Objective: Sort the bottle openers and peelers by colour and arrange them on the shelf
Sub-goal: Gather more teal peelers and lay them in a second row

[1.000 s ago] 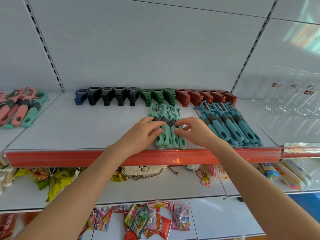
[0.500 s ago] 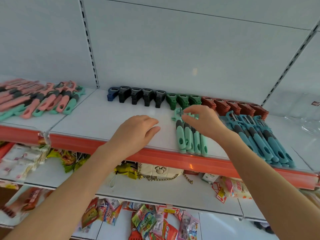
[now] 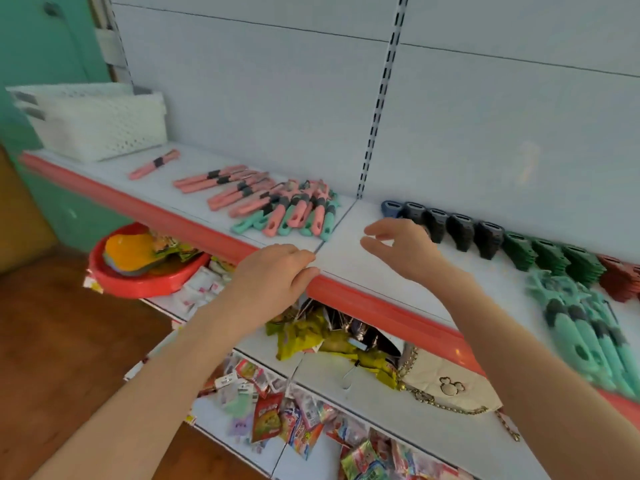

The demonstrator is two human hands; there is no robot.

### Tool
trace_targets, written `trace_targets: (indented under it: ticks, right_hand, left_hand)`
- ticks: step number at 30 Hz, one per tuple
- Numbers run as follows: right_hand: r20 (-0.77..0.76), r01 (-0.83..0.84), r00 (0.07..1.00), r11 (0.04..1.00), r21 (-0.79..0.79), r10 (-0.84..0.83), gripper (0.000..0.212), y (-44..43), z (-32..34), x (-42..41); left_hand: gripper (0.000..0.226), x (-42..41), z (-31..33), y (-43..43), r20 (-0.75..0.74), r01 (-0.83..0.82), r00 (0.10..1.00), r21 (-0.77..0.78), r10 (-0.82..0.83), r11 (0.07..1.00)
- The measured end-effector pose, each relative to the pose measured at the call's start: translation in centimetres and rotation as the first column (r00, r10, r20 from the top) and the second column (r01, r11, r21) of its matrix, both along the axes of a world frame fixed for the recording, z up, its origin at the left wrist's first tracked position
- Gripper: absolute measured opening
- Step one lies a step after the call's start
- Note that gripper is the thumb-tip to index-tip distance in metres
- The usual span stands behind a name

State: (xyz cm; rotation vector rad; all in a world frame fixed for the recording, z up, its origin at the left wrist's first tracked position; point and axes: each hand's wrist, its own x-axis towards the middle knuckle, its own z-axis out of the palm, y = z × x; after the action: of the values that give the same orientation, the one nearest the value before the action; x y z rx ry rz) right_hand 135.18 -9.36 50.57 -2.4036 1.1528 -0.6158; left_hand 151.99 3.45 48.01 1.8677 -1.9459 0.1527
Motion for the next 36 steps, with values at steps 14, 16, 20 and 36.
trace_targets:
  ticks: [14, 16, 20, 36]
  right_hand:
    - [0.006, 0.281, 0.959, 0.956, 0.083, -0.282, 0.017, -2.0, -1.8, 12.4]
    - [-0.018, 0.316, 0.949, 0.946, 0.08, -0.315, 0.017, -3.0, -1.9, 12.5]
    - [-0.113, 0.374, 0.924, 0.925, 0.07, -0.365, 0.025, -5.0, -1.9, 12.7]
    - [-0.256, 0.33, 0.929, 0.91, 0.252, -0.266, 0.033, -9.6, -1.4, 12.5]
  left_hand:
    - [0.027, 13.6, -0.4, -3.1, -0.102, -0.065, 0.993, 0.018, 0.066, 0.998]
    - [0.027, 13.5, -0.5, -4.8, -0.107, -0.066, 0.992, 0.053, 0.071, 0.996]
    - [0.025, 13.1, -0.8, -7.6, -0.124, -0.076, 0.988, 0.105, 0.089, 0.992]
    - [0.017, 12.9, 1.2, -13.7, -0.22, -0.059, 0.963, 0.39, 0.155, 0.919]
